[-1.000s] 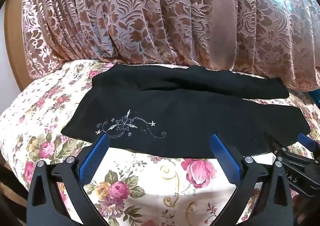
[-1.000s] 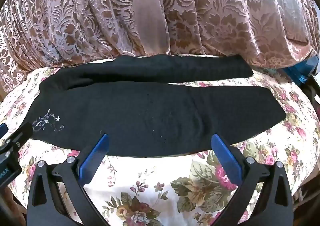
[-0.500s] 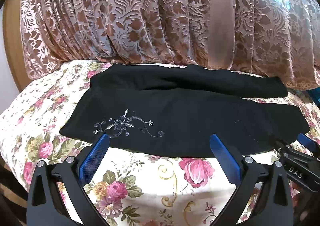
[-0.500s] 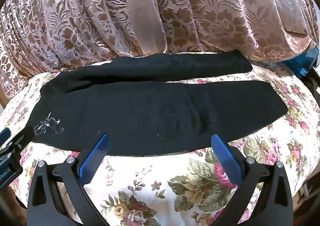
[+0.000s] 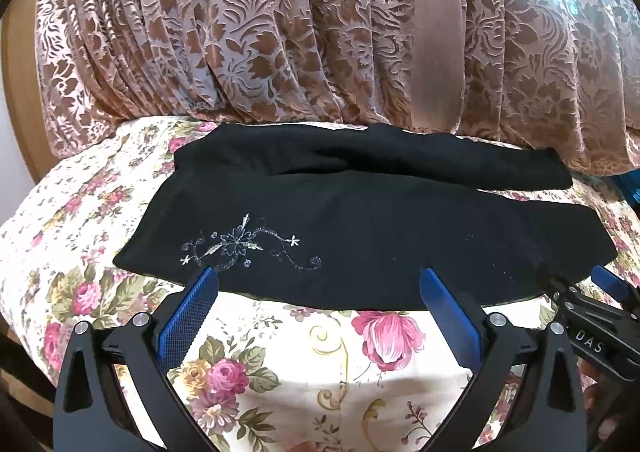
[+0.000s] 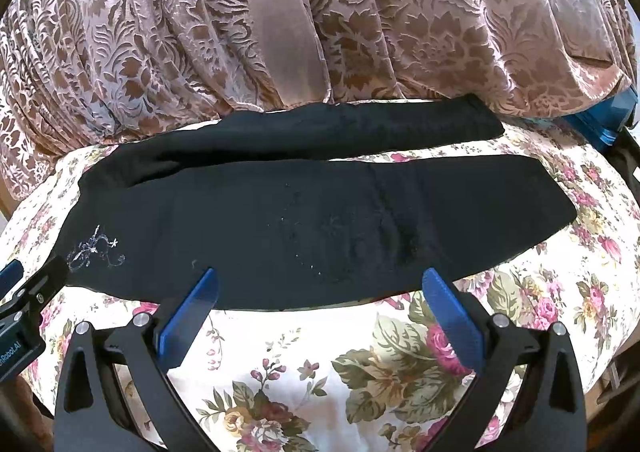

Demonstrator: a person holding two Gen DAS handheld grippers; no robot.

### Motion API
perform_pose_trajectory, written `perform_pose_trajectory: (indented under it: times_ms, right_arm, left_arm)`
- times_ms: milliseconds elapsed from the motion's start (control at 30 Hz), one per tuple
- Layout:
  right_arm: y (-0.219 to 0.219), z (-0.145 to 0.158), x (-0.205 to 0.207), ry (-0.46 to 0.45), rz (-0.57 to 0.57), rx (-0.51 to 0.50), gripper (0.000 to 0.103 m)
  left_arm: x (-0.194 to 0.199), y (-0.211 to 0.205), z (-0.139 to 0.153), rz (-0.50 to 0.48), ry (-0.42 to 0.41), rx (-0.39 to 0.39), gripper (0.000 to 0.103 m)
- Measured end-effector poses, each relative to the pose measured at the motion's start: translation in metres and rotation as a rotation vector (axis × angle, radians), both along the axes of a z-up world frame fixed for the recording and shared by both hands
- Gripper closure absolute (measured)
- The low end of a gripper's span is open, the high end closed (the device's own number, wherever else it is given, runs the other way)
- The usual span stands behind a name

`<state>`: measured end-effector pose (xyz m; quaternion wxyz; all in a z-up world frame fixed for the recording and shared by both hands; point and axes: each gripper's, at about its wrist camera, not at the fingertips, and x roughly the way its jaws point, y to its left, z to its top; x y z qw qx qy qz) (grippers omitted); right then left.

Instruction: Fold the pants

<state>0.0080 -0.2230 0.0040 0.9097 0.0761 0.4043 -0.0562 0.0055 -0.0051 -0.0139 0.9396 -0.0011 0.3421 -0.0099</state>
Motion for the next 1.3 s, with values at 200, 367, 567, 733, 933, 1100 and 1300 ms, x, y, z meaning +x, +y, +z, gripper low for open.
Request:
perform_pose_trajectory:
  times_ms: [200,367,567,733,933,1100,1300]
  right_arm:
    - [0.000,-0.001,-0.001,-0.002,0.000,0.002,0.002]
    - [0.000,-0.002,-0.004,-0.005,0.001,0.007,0.002]
    - [0.000,-0.001,-0.004,-0.004,-0.001,0.008,0.002]
    - [-0.001,-0.002,-0.005,-0.004,-0.002,0.010,0.002]
    - [-0.002,-0.002,-0.005,-0.003,0.000,0.011,0.002]
    - [-0.001,-0.002,-0.006,-0.001,-0.001,0.012,0.002]
    - [-0.002,-0.008,-0.006,0.013,-0.002,0.021,0.002]
  left_arm:
    - [-0.001,0.000,0.000,0.003,-0.002,-0.001,0.003]
    - [-0.003,0.001,0.002,0.001,-0.006,-0.002,0.003]
    - [-0.005,0.000,0.003,0.006,-0.008,0.000,0.003]
    - [-0.005,0.000,0.004,0.010,-0.009,-0.002,0.003]
    - [-0.007,0.002,0.008,0.015,-0.011,-0.013,0.003]
    - [-0.007,0.003,0.011,0.014,-0.015,-0.022,0.003]
    - [-0.005,0.004,0.009,0.013,0.001,-0.027,0.003]
